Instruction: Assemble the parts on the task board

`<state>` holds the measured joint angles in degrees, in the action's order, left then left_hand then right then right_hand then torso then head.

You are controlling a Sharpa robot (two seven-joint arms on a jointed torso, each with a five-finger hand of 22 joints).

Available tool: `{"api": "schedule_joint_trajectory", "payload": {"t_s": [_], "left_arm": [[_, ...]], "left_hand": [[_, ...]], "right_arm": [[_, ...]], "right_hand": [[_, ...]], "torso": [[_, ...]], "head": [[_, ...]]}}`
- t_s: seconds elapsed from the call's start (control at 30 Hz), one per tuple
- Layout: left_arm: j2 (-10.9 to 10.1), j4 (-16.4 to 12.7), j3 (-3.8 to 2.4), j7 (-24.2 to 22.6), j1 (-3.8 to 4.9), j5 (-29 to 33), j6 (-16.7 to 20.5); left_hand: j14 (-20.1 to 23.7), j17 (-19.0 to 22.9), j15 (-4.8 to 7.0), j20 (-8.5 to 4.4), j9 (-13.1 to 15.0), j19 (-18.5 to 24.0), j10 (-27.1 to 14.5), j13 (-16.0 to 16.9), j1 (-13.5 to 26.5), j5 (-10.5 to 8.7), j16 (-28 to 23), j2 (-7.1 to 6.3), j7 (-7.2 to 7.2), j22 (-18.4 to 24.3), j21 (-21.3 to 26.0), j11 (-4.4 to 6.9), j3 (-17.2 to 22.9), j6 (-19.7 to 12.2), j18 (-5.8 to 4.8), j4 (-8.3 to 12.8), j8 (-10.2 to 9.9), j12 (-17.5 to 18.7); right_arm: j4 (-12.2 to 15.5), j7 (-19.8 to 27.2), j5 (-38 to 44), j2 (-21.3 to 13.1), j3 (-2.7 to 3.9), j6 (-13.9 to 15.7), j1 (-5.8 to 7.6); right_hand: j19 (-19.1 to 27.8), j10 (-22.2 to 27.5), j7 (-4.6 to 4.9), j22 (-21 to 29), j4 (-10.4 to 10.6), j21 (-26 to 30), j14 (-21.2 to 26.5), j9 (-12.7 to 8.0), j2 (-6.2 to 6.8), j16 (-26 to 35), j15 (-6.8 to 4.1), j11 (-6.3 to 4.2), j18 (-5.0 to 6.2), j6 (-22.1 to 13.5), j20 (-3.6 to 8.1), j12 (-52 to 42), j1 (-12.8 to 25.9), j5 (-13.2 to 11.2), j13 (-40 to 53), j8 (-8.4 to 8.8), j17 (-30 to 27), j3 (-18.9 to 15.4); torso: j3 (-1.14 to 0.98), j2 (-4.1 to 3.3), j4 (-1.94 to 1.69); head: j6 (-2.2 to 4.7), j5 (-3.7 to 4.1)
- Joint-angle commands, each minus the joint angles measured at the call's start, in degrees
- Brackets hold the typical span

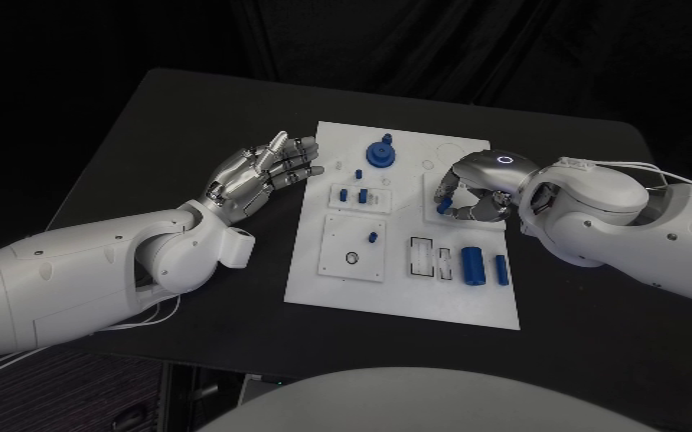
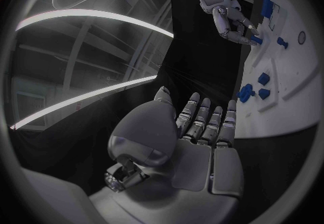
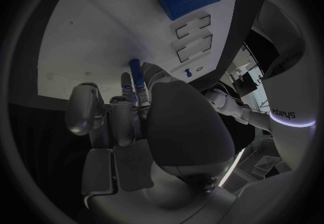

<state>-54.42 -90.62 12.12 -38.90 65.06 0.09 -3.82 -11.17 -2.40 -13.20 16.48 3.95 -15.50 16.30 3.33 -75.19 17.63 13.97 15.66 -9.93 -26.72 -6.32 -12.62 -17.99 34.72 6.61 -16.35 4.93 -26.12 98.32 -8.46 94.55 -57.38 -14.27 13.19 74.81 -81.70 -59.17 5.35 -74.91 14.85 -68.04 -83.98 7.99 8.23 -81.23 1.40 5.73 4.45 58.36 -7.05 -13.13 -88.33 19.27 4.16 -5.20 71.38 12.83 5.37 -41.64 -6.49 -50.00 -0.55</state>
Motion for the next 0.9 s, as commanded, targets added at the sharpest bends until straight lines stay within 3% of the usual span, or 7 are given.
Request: {"api": "schedule_joint_trajectory", "payload": {"t_s": [0.03, 0.37, 0.67, 0.9], "left_arm": [[0.14, -0.07, -0.04, -4.10, -0.14, -0.02, -1.17], [0.27, 0.11, -0.04, -3.70, -0.14, -0.02, -1.47], [0.39, 0.28, -0.04, -3.30, -0.14, -0.02, -1.68], [0.37, 0.28, -0.04, -3.19, -0.15, -0.02, -1.74]], "left_hand": [[0.30, -0.08, -0.19, 0.19, 0.08, 0.31, 0.28, 0.05, -0.71, 0.47, 0.27, 0.09, -2.62, -0.03, -0.20, -0.18, 0.48, 0.47, 0.61, 0.00, 0.25, -0.31], [0.38, -0.07, -0.25, 0.19, 0.07, 0.30, 0.25, 0.04, -1.24, 1.30, 0.30, 0.12, -2.64, 0.04, -0.24, -0.25, 0.70, 0.39, 0.54, 0.08, 0.31, -0.30], [0.43, -0.08, -0.31, 0.19, 0.08, 0.26, 0.22, 0.03, -1.97, 2.63, 0.42, 0.17, -2.67, 0.07, -0.31, -0.31, 1.05, 0.33, 0.45, 0.15, 0.42, -0.32], [0.46, -0.08, -0.32, 0.19, 0.09, 0.24, 0.22, 0.04, -2.26, 3.15, 0.46, 0.17, -2.68, 0.08, -0.34, -0.32, 1.19, 0.40, 0.43, 0.18, 0.48, -0.34]], "right_arm": [[-0.12, -0.13, 0.24, 0.00, 0.03, 0.12, -0.16], [-0.44, -0.11, 0.96, 0.30, 0.03, 0.70, -0.27], [-0.65, 0.19, 1.05, 0.71, 0.03, 2.35, -0.54], [-0.78, 0.03, 1.06, 0.79, 0.03, 4.16, -0.60]], "right_hand": [[0.29, -0.33, -0.02, -8.94, -0.07, 0.24, -0.88, 0.11, -0.12, 0.23, -0.28, 0.03, 0.20, 0.37, 0.04, 0.36, -0.74, 0.26, -0.09, -0.34, -0.25, 0.45], [0.39, -1.87, -0.08, -8.93, -0.03, 0.29, -0.83, 0.62, -0.07, 0.25, -0.52, -0.31, 0.23, 1.13, 0.18, 0.47, -1.03, 0.01, -0.02, -0.60, -0.18, 1.38], [0.34, -5.17, 1.11, -8.95, -0.12, 0.23, -0.90, 2.12, -0.09, 0.38, -1.47, -1.42, 0.23, 4.17, 0.98, 1.12, -1.45, -0.93, -0.13, -2.02, -0.31, 2.80], [0.29, -7.17, 1.02, -8.98, -0.77, 0.14, -0.98, 3.18, -0.41, 0.38, -1.92, -1.97, 0.21, 5.82, 1.42, 1.64, -2.18, -1.16, -0.18, -2.90, -0.18, 3.49]], "torso": [[-0.02, -0.02, 0.00], [-0.01, -0.02, 0.01], [-0.01, 0.02, 0.00], [-0.01, 0.01, -0.02]], "head": [[0.00, 0.03], [0.00, 0.05], [0.00, -0.14], [0.00, -0.19]]}}
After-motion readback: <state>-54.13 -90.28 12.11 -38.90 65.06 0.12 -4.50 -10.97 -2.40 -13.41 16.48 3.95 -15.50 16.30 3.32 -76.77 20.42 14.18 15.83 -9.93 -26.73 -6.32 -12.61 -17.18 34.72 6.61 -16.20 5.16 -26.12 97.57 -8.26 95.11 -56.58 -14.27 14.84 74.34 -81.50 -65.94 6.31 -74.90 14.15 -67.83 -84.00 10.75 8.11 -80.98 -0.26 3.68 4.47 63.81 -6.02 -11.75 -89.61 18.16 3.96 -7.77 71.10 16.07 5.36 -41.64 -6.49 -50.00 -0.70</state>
